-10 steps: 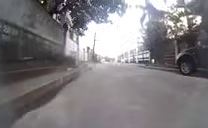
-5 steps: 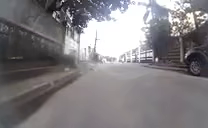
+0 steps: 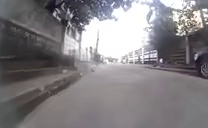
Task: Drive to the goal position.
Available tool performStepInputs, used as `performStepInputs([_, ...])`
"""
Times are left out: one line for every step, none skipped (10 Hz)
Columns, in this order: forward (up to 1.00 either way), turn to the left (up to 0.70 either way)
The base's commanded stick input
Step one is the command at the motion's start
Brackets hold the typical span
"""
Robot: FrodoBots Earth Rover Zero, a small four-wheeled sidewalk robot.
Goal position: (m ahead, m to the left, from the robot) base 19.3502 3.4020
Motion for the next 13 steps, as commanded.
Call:
performStepInputs([1.0,0.01])
performStepInputs([1.0,0.01])
performStepInputs([1.0,0.01])
performStepInputs([1.0,0.01])
performStepInputs([1.0,0.01])
performStepInputs([1.0,0.01])
performStepInputs([1.0,0.01])
performStepInputs([1.0,0.01])
performStepInputs([1.0,0.01])
performStepInputs([1.0,0.01])
performStepInputs([1.0,0.01])
performStepInputs([1.0,0.01])
performStepInputs([1.0,0.01])
